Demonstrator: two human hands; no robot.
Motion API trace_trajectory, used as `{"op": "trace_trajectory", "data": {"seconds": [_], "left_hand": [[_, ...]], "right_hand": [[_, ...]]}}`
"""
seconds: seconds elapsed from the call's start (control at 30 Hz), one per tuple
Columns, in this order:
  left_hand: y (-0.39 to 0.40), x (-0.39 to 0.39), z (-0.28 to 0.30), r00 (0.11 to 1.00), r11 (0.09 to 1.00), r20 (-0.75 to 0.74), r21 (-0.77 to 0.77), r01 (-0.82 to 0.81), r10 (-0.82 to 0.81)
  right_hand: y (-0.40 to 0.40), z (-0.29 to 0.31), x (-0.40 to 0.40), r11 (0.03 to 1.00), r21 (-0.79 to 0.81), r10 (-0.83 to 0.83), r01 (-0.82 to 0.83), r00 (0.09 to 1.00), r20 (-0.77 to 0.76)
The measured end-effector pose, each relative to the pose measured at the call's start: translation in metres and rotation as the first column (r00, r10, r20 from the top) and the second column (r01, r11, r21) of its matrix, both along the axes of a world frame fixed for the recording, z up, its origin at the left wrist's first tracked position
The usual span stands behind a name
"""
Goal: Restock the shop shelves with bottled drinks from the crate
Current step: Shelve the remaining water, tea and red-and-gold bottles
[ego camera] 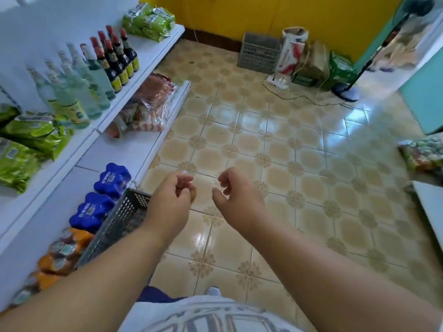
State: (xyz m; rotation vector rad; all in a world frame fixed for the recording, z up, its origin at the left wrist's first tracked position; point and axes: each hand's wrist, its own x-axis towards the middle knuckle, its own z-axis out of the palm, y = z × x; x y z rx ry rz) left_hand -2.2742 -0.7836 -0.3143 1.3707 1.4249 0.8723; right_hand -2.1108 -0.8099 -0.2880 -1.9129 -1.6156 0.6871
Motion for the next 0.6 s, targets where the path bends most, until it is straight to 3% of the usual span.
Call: {"op": "trace_trajectory", "data": {"seconds": [0.33,0.6], "left_hand": [[0.09,0.012,-0.036,0.988,0.996,-0.146,-0.068,-0.058,0.047],[0.221,0.011,-0.099,0.975,0.993,-0.22,-0.114,-0.032,0.006]], "right_hand": [[0.106,-0.034,0.013,0.996,-0.082,0.041,-0.046,0.997,-0.065],[0.235,-0.102,0.012,0.98,-0.179,0.089,-0.084,0.996,0.022]]}}
